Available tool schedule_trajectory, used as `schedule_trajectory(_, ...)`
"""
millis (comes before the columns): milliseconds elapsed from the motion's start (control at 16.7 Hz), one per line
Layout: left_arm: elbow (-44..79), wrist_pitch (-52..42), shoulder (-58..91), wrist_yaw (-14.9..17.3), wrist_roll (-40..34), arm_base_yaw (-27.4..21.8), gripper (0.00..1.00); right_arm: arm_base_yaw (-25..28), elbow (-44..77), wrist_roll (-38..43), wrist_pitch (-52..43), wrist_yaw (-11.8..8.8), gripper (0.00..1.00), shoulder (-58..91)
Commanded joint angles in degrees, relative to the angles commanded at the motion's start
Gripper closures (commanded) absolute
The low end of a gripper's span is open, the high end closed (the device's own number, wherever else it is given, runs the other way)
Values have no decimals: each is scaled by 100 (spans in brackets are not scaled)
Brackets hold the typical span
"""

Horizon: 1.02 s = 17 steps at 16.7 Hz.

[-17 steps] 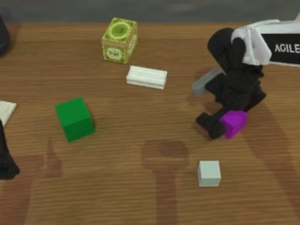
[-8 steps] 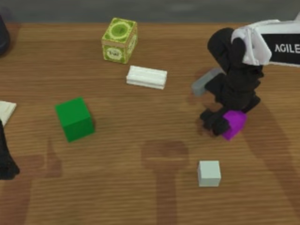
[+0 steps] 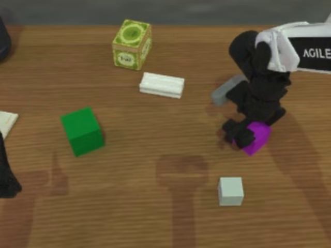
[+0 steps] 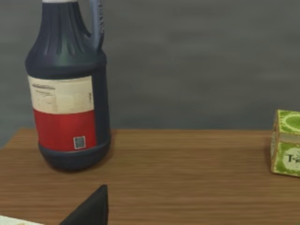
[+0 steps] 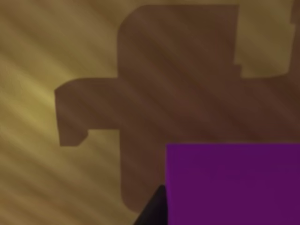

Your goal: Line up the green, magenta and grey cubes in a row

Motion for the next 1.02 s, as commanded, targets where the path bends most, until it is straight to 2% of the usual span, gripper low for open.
schedule_trajectory(420,0,0,0,0,0,0,0,23,97,20,-151,-43,100,-169)
schedule_trajectory(840,0,0,0,0,0,0,0,61,796,15,-1293,-47,100,-592)
schedule_trajectory(1020,0,0,0,0,0,0,0,61,855,17,-1381,-47,100,-640)
